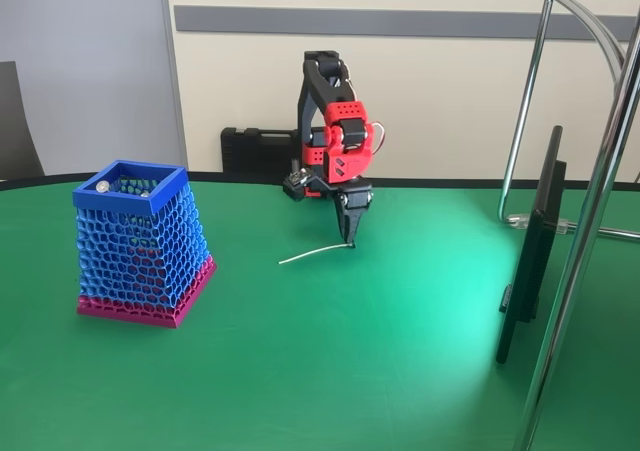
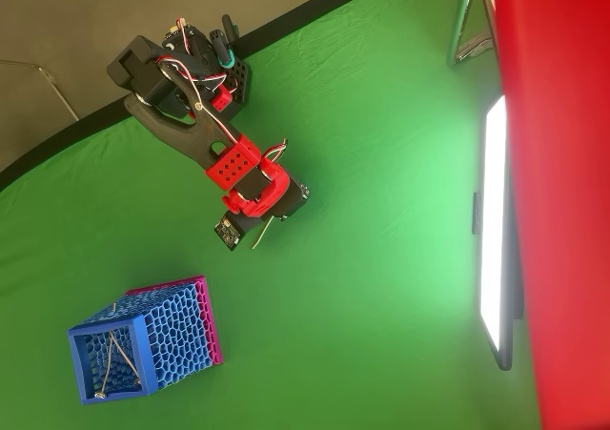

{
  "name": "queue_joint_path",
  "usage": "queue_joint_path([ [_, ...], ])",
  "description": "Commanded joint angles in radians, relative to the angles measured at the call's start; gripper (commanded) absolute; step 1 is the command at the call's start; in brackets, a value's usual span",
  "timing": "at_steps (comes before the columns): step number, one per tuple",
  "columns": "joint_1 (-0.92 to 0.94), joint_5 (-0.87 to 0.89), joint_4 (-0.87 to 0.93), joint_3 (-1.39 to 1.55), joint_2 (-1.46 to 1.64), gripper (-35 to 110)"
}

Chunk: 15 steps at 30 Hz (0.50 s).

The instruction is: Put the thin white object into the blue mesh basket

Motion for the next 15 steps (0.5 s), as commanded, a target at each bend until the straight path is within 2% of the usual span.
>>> queue_joint_path([
  [1, -0.009, 0.011, 0.002, -0.044, -0.014, 13],
  [15, -0.009, 0.015, 0.012, -0.086, -0.101, 12],
])
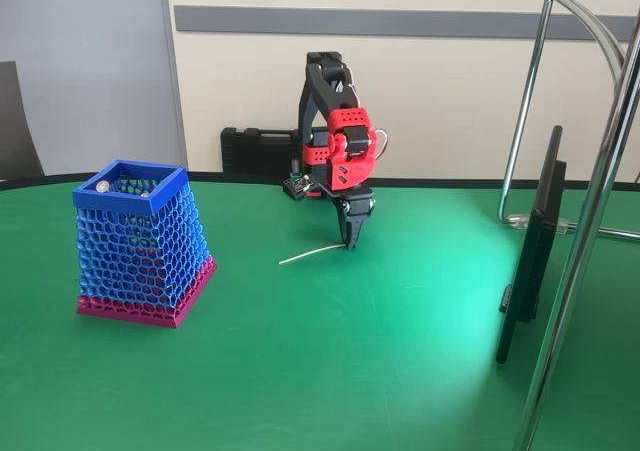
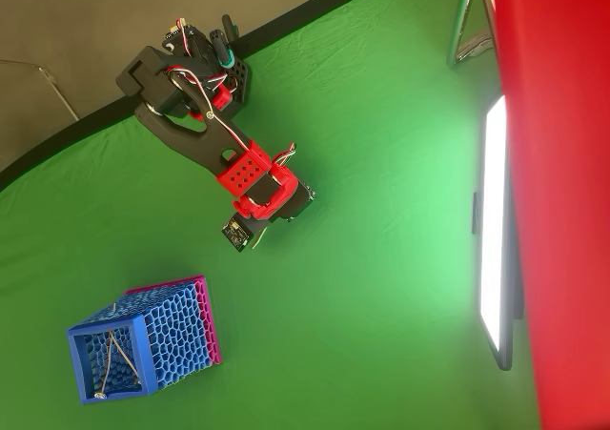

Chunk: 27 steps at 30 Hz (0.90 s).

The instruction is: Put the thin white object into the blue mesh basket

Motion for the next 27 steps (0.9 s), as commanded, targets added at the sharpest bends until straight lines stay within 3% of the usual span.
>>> queue_joint_path([
  [1, -0.003, 0.008, 0.011, -0.04, -0.003, 11],
  [9, -0.002, -0.002, 0.037, -0.063, -0.02, 1],
  [20, 0.081, -0.083, 0.043, -0.225, 0.141, 1],
  [27, 0.181, -0.011, -0.147, -0.374, 0.275, 1],
])
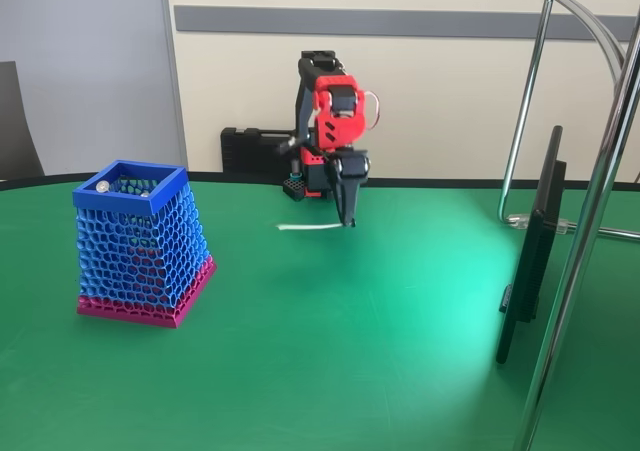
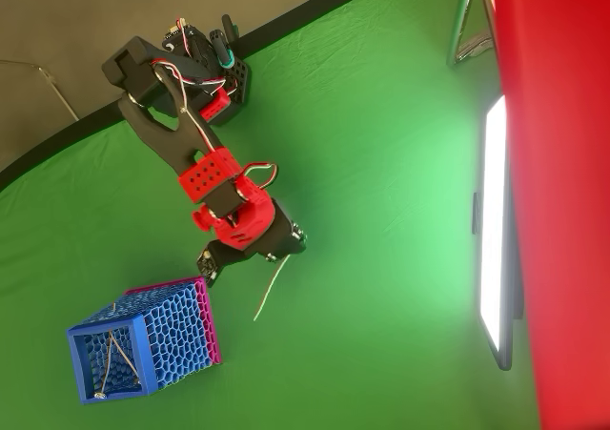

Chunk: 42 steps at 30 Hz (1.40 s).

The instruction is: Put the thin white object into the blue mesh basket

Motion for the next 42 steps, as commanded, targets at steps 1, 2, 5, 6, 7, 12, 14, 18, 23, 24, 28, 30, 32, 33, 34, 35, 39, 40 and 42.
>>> queue_joint_path([
  [1, 0.057, 0.067, -0.124, -0.086, 0.091, 1],
  [2, 0.078, 0.097, -0.164, -0.106, 0.1, 1],
  [5, 0.161, 0.212, -0.299, -0.153, 0.12, 1],
  [6, 0.184, 0.247, -0.351, -0.161, 0.121, 1],
  [7, 0.206, 0.279, -0.399, -0.17, 0.12, 1],
  [12, 0.29, 0.46, -0.611, -0.215, 0.083, 1],
  [14, 0.311, 0.525, -0.641, -0.265, 0.048, 1],
  [18, 0.36, 0.704, -0.723, -0.341, -0.02, 1],
  [23, 0.416, 0.928, -0.684, -0.434, -0.1, 1],
  [24, 0.43, 0.96, -0.673, -0.44, -0.104, 1],
  [28, 0.488, 1.078, -0.583, -0.5, -0.118, 0],
  [30, 0.514, 1.12, -0.56, -0.518, -0.12, 0],
  [32, 0.541, 1.149, -0.523, -0.545, -0.12, 0],
  [33, 0.554, 1.154, -0.518, -0.546, -0.117, 0],
  [34, 0.566, 1.16, -0.518, -0.546, -0.112, 0],
  [35, 0.58, 1.17, -0.518, -0.54, -0.106, 0],
  [39, 0.638, 1.209, -0.552, -0.502, -0.1, 0],
  [40, 0.653, 1.224, -0.568, -0.489, -0.101, 0],
  [42, 0.672, 1.243, -0.603, -0.465, -0.11, 0],
])
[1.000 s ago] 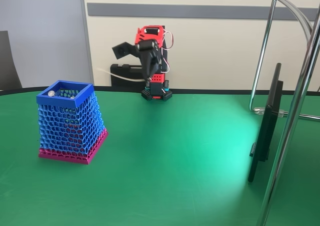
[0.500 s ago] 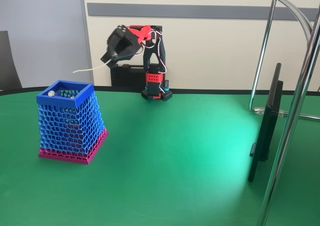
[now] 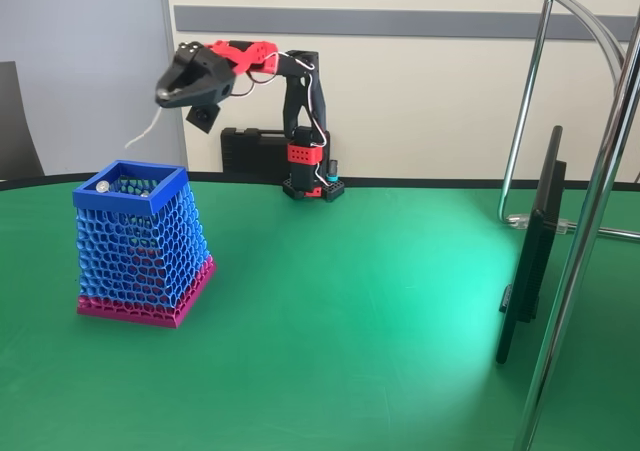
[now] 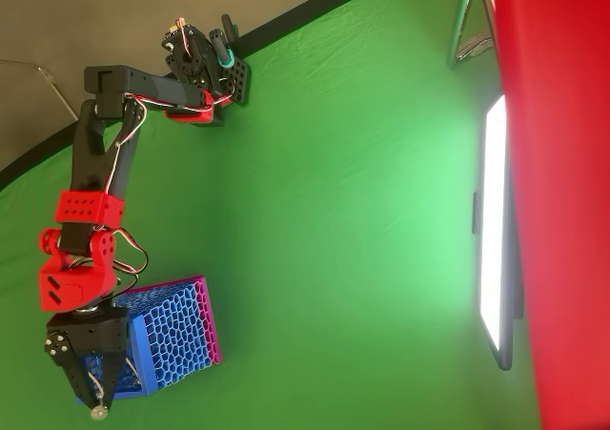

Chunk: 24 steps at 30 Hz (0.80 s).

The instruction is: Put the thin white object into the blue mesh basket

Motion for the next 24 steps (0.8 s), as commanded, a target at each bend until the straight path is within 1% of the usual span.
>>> queue_joint_path([
  [1, 0.018, 0.025, -0.057, 0.012, 0.006, 0],
  [5, 0.0, 0.021, -0.077, 0.011, -0.034, 0],
  [10, -0.018, 0.077, -0.077, 0.023, -0.071, 0],
  [14, -0.038, 0.074, -0.103, 0.054, -0.078, 0],
  [24, -0.006, 0.069, -0.114, 0.169, -0.046, 0],
])
